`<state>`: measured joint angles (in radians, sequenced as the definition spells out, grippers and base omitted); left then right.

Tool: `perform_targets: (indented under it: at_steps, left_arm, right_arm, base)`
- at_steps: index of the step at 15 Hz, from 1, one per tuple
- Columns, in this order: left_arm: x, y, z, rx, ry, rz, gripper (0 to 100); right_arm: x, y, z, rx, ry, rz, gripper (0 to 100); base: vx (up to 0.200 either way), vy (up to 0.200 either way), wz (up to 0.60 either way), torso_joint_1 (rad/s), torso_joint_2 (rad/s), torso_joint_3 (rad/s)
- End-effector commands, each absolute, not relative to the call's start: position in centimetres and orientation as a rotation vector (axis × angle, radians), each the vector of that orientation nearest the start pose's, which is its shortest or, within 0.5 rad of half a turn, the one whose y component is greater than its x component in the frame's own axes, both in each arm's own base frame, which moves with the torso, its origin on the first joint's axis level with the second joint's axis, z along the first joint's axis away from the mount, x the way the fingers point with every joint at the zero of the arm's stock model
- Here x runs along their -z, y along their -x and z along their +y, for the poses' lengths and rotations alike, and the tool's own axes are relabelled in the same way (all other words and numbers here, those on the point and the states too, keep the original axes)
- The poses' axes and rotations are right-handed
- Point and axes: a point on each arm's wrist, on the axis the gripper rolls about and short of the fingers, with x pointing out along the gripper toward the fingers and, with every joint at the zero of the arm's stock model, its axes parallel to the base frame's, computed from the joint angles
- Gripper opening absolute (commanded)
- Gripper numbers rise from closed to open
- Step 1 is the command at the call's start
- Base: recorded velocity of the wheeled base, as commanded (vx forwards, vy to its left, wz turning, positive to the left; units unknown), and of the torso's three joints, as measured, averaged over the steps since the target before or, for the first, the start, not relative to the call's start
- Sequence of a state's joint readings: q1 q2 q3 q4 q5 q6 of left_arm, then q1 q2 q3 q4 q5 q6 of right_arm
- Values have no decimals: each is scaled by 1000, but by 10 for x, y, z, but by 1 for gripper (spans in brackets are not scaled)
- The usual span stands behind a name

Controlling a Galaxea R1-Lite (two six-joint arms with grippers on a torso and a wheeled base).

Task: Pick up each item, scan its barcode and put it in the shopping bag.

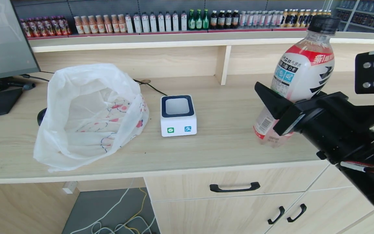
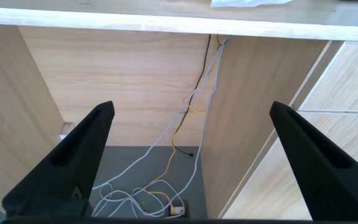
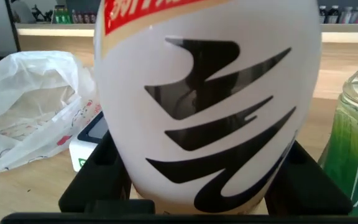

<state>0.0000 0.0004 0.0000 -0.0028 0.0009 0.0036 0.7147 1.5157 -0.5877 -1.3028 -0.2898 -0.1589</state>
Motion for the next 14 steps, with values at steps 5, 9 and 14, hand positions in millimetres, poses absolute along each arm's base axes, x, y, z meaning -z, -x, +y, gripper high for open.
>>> perform_targets:
  at_steps: [5,9,14]
  left_arm:
    - [-76,23,0,-2,-2,-3,100]
    - [-76,23,0,-2,-2,-3,100]
    - [-76,23,0,-2,-2,-3,100]
  right_arm:
    - [-232,-189,145,-358,-25,-343,0]
    - [-240,-199,144,-318,-45,-380,0]
    - [-242,-201,148,-314,-47,-418,0]
  base:
    - [0,0,0,0,0,0]
    - [0,100,0,2,1,1]
    - [0,200,0,6,1,3]
